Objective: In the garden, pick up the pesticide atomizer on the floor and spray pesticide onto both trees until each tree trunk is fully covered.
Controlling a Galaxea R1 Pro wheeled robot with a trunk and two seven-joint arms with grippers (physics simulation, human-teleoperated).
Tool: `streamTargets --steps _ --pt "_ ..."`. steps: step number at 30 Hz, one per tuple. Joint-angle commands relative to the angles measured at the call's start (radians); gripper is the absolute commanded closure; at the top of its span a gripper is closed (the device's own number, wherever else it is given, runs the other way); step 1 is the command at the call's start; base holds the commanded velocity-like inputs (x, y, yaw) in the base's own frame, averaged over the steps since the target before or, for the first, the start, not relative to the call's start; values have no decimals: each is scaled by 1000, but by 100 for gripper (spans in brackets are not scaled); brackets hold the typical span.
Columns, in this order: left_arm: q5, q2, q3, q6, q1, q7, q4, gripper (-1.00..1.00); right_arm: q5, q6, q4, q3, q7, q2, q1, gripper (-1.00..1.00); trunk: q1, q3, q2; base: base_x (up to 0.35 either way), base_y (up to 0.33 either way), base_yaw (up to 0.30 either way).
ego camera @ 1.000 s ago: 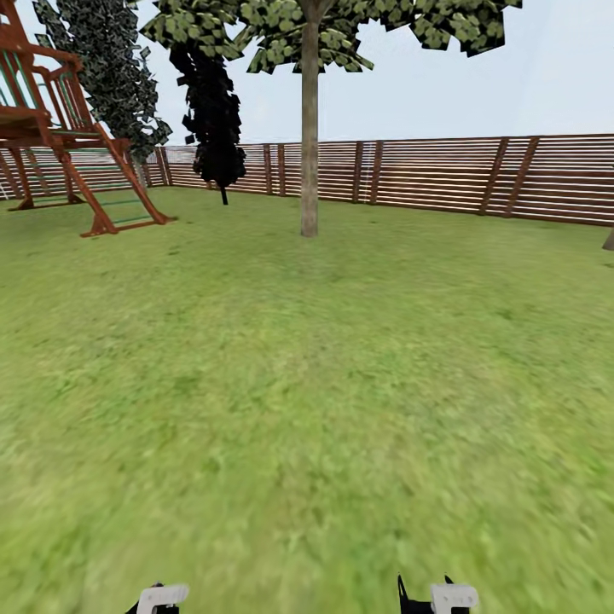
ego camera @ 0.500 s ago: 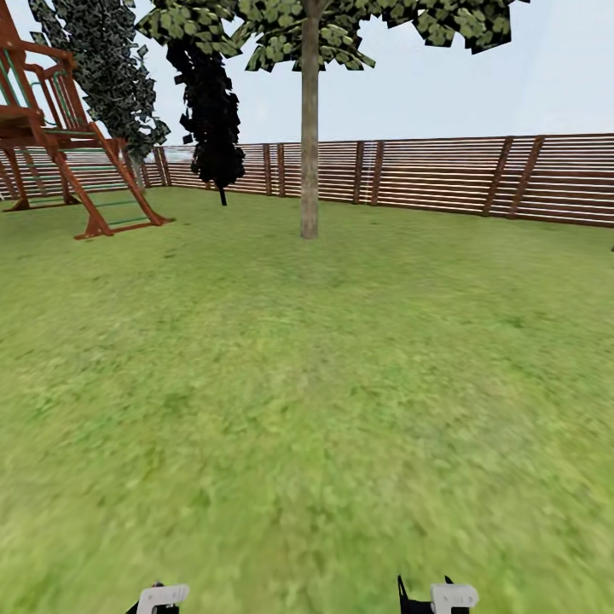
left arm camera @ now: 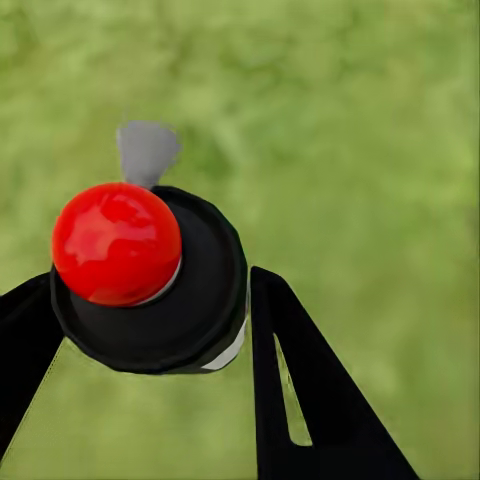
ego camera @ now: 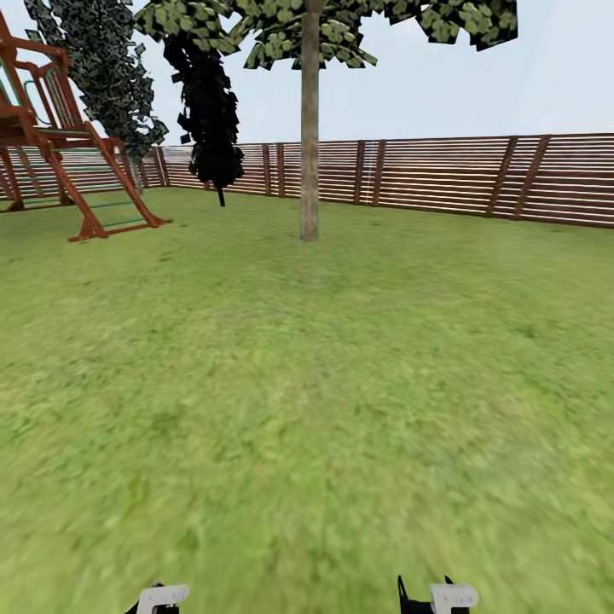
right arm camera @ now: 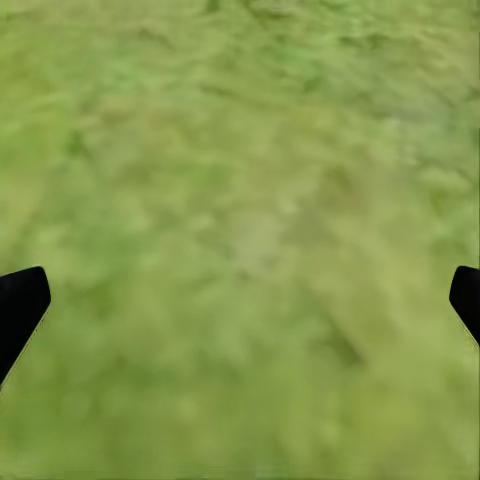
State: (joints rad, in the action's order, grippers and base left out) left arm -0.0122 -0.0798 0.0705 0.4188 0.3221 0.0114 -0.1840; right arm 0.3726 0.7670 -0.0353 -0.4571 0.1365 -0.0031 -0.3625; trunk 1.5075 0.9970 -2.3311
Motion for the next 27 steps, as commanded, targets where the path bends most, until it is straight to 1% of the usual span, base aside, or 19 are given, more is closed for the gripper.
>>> streamTargets --steps 1,27 --pt "0 0 0 0 0 0 0 100 0 0 0 0 0 0 0 -100 0 0 0 338 0 0" --pt "0 0 0 0 0 0 0 100 0 0 0 0 0 0 0 -100 0 0 0 338 0 0"
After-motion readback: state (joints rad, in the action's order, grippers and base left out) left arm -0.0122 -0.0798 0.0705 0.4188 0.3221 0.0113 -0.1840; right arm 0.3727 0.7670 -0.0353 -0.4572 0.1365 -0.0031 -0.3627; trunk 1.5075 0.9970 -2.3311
